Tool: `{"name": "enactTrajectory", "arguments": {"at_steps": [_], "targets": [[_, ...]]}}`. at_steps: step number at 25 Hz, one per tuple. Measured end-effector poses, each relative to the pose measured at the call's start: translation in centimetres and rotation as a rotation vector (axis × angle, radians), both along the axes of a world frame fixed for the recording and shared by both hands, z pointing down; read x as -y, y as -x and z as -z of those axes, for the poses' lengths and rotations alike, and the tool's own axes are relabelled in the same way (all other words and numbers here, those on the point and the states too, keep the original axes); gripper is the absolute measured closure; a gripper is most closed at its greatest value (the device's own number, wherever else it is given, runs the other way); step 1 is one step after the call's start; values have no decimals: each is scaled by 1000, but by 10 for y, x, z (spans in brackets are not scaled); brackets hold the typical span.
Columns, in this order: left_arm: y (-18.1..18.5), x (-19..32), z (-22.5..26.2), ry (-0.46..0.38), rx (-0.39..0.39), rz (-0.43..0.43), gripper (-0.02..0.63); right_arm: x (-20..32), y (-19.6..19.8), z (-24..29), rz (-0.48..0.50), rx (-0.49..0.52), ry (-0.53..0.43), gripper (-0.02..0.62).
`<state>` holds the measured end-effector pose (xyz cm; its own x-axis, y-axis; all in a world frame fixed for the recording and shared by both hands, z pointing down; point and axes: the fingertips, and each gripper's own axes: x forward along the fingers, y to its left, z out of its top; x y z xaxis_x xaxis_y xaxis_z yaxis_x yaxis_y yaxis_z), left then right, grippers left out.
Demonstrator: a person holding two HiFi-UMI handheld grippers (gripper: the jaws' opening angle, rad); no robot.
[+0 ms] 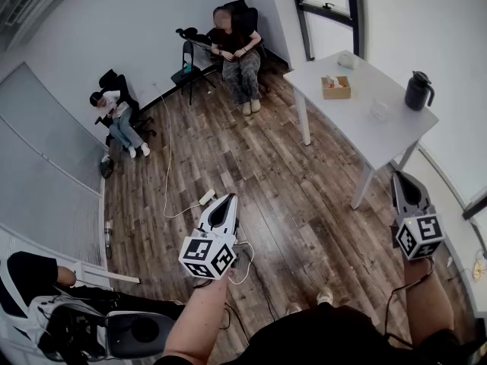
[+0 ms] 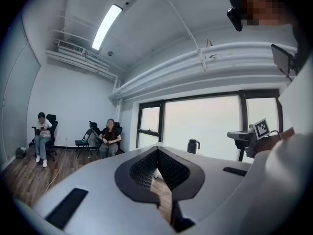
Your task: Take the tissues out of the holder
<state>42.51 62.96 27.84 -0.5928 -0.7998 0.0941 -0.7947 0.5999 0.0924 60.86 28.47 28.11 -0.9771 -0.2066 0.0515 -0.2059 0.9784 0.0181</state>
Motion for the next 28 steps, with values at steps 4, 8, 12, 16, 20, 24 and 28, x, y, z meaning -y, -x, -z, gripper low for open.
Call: {"name": "enactTrajectory", "arguments": {"at_steps": [4, 8, 12, 16, 20, 24, 28], "targets": [[4, 10, 12, 8, 18, -13, 601, 10, -6, 1, -33, 7, 6, 589], [7, 26, 18, 11, 30, -7, 601, 25, -8, 4, -37, 17, 4, 589], [6, 40, 11, 12, 31, 6, 601, 39, -9, -5, -29, 5, 4, 589], [15, 49, -12, 37, 14, 28, 601, 57, 4, -19, -13, 11, 66, 589], [36, 65, -25, 48, 1, 21, 601, 72, 25, -28, -14, -13, 69, 589], [73, 91, -40, 52, -2, 1, 601, 92, 57, -34, -47, -29, 75, 589], [119, 118, -47, 74, 6, -41, 601, 109, 95, -34, -85, -69, 76, 589]]}}
